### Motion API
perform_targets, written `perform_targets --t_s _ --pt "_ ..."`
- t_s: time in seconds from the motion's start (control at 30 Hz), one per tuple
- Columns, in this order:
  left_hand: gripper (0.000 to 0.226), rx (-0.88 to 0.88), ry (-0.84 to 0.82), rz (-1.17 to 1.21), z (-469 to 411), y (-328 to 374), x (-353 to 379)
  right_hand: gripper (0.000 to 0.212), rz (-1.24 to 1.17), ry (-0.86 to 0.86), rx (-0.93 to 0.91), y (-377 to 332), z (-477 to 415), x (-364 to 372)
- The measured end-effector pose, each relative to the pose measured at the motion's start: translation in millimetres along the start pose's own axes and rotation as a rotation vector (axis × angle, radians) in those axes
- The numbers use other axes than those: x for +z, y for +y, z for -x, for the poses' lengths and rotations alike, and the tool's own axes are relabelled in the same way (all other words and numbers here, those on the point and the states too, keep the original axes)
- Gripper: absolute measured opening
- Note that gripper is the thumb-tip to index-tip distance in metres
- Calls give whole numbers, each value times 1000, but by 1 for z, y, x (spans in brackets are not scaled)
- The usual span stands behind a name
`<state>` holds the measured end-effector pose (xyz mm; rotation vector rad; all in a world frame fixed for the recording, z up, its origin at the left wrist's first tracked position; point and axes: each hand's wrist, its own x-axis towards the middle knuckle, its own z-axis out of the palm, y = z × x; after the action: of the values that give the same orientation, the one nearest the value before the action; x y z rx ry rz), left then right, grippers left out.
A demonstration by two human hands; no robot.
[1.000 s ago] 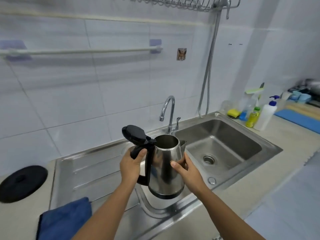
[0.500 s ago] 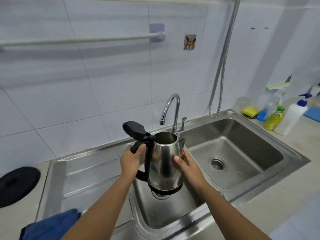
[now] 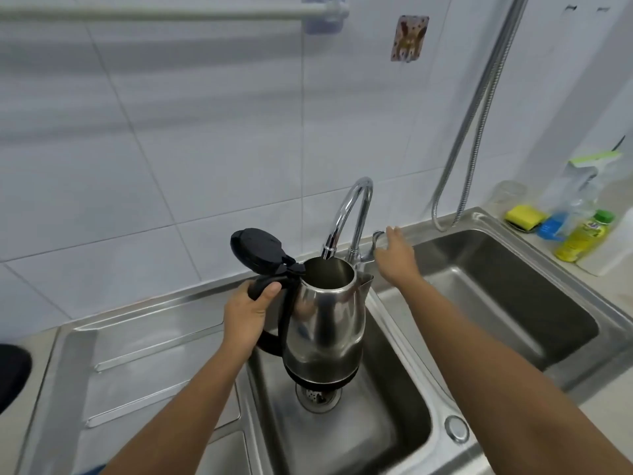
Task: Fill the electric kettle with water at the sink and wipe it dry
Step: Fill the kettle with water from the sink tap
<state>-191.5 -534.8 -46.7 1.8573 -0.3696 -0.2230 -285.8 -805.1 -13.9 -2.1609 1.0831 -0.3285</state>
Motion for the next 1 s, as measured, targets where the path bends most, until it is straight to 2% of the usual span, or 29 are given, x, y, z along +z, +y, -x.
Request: perform_targets --t_s 0.13,0.3,0.67,0.9,1.0 --pt "27 2 -28 27 -7 -2 -2 69 128 -38 -4 3 -20 14" --pt "21 9 -38 29 -12 -7 -5 73 222 -74 -18 9 -32 21" --pt "11 23 -43 51 -11 -5 -2 74 310 -7 -72 21 -17 20" --pt "13 34 -47 57 -9 -3 -1 66 355 -4 -111 26 -1 17" --pt "22 36 -44 54 -9 -1 -2 67 371 -8 -116 27 5 15"
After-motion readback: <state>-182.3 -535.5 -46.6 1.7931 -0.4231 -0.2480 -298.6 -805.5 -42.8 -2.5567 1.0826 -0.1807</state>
